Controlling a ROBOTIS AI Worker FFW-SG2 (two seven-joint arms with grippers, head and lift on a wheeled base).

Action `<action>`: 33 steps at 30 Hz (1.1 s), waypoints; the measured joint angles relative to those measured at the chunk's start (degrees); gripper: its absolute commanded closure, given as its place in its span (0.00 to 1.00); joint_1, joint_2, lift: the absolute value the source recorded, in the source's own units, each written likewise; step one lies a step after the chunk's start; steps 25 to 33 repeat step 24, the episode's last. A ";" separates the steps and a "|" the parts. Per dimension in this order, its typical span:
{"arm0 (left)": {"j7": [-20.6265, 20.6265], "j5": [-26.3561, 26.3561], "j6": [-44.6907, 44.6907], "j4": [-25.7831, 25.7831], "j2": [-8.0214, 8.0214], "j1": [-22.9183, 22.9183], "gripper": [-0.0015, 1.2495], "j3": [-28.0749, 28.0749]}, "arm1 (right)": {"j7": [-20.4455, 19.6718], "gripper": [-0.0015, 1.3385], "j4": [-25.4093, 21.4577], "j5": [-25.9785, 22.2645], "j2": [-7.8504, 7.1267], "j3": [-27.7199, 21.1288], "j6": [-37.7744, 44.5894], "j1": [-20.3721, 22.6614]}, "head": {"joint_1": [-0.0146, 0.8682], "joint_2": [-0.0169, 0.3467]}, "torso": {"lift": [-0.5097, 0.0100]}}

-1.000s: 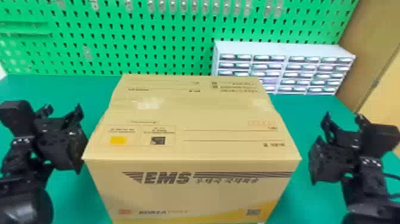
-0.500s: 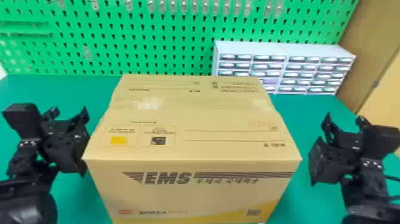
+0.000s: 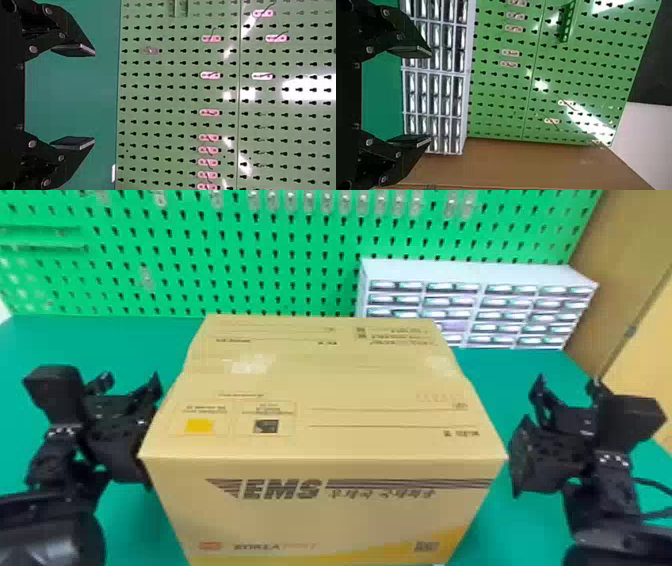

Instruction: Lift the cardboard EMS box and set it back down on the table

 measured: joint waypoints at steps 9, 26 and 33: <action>0.00 0.00 0.16 0.01 0.00 0.32 0.37 -0.40 | 0.00 0.38 0.00 0.45 -0.12 0.87 0.00 -0.25 | 0.78 0.01 | 0.80; 0.00 0.54 0.20 0.01 0.00 0.10 0.37 -1.15 | 0.00 0.38 0.01 0.27 -0.11 0.94 0.00 -0.41 | 0.78 0.01 | 0.80; 0.00 0.54 0.20 0.01 0.00 0.10 0.37 -1.15 | 0.00 0.38 0.01 0.27 -0.11 0.94 0.00 -0.41 | 0.78 0.01 | 0.80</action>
